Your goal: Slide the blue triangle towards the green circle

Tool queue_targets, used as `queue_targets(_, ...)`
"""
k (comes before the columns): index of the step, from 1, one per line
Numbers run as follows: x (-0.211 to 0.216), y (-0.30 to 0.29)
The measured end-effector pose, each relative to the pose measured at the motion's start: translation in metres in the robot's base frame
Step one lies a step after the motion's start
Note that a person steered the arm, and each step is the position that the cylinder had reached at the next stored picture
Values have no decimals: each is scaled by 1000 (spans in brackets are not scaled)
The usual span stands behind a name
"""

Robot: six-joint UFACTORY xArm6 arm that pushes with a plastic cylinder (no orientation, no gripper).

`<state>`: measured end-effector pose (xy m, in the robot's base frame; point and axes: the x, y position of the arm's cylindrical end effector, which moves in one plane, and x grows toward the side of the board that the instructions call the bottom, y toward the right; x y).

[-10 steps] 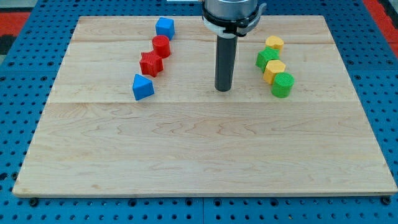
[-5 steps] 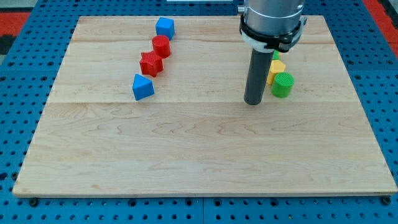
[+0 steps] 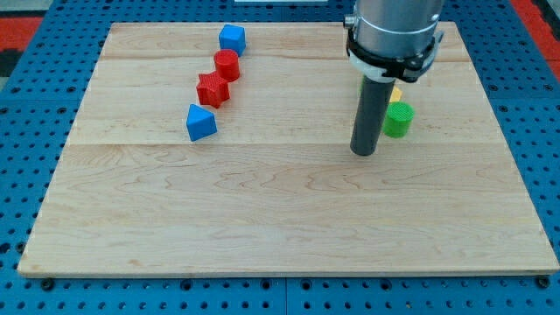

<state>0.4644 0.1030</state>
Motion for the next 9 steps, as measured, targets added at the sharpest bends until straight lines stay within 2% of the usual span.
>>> queue_targets(1, 18, 0)
queue_targets(2, 18, -4)
queue_targets(3, 18, -38)
queue_targets(5, 13, -185)
queue_targets(6, -7, -262)
queue_targets(7, -34, -289)
queue_targets(8, -39, -259)
queue_targets(9, -39, -198)
